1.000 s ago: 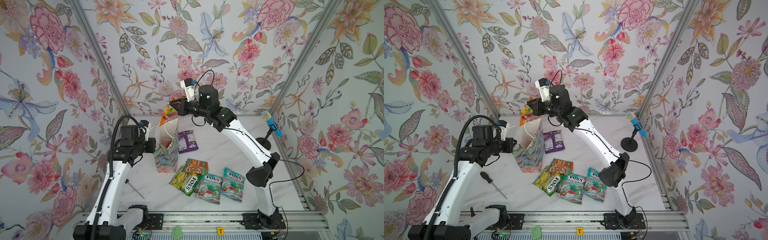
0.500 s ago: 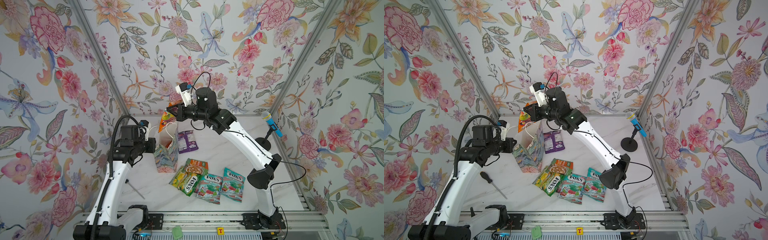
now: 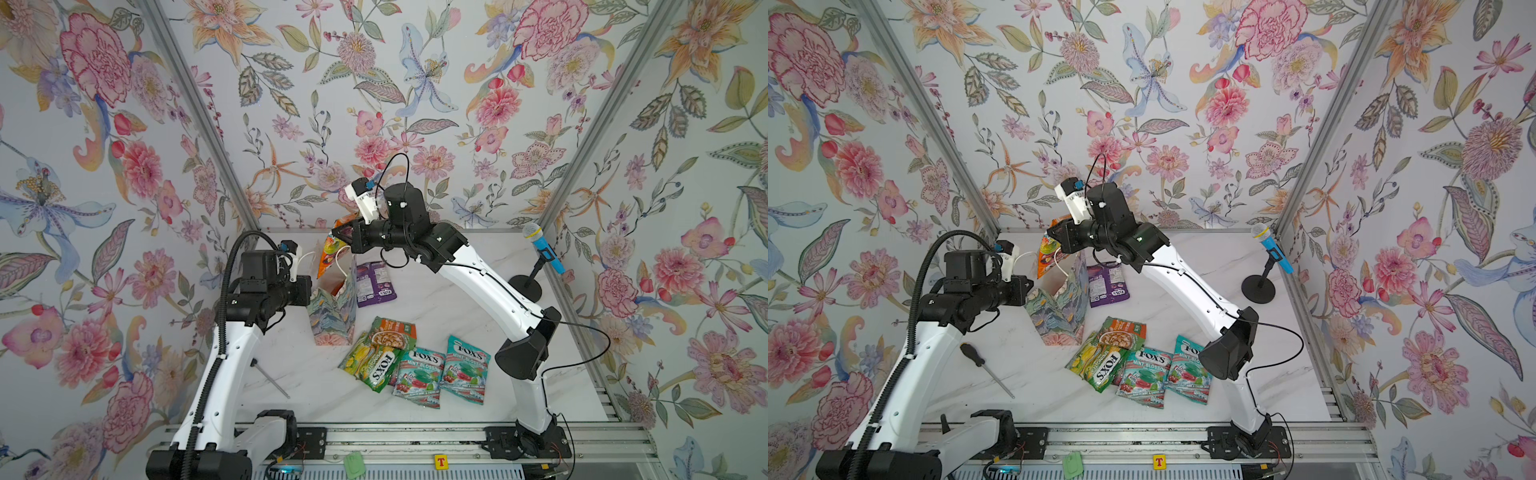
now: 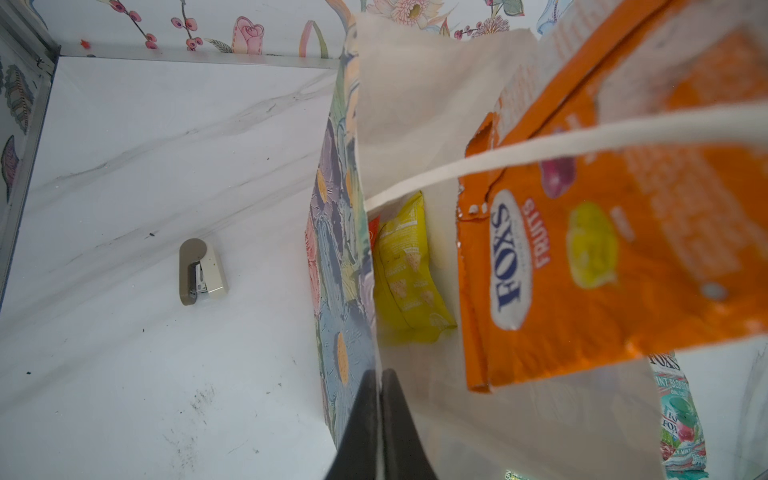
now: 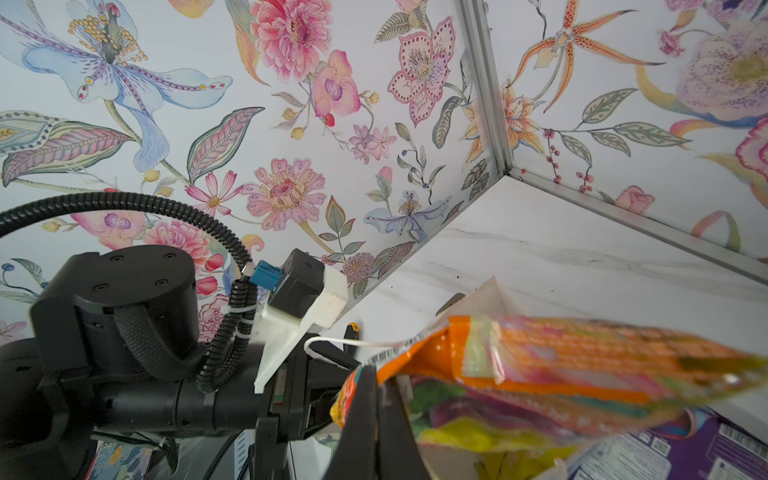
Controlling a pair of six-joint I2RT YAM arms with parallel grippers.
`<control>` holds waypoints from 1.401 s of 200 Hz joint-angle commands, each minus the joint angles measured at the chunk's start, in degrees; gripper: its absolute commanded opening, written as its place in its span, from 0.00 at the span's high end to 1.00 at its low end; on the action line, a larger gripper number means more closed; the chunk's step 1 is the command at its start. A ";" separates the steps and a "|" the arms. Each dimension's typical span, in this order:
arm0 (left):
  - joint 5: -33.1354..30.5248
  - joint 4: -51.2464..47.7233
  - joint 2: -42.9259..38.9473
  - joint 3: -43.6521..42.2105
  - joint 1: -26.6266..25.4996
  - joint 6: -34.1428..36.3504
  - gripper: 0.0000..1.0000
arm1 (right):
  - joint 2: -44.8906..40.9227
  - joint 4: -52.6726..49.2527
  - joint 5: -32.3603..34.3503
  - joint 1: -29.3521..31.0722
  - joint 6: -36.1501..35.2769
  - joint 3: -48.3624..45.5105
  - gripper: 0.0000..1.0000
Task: Place the snacks into the paper bag
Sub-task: 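Lift the orange packet with the right gripper and carry it over the bag, then lower the orange Fox's packet into the bag and open the right gripper, then move the right gripper back down to the snack pile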
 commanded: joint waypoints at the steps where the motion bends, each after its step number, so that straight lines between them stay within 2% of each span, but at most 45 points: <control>1: -0.22 -0.45 -0.79 -0.77 0.64 -0.41 0.95 | -3.62 0.99 -0.90 0.34 -1.74 -1.09 1.00; 120: -0.06 -0.52 -0.69 -0.50 0.67 -0.45 0.94 | -5.43 0.63 0.10 0.53 -2.65 -5.65 1.00; 142: 0.04 -0.42 -0.72 -0.58 0.65 -0.51 0.94 | -5.82 0.62 0.67 0.52 -2.69 -6.18 0.92; 153: -0.03 -0.43 -0.79 -0.55 0.61 -0.50 0.94 | -6.07 0.63 1.05 0.50 -2.71 -6.38 0.81; 192: -0.02 -0.42 -0.90 -0.62 0.66 -0.58 0.94 | -6.75 0.63 2.35 0.41 -2.99 -6.38 0.58; 240: -0.22 -0.57 -1.15 -0.69 0.66 -0.41 0.94 | -10.28 1.20 6.00 -0.51 -3.97 -9.56 0.52; 280: -0.25 -0.34 -1.04 -0.84 0.75 -0.41 0.95 | -17.72 7.63 8.57 -3.06 -2.07 -21.58 0.46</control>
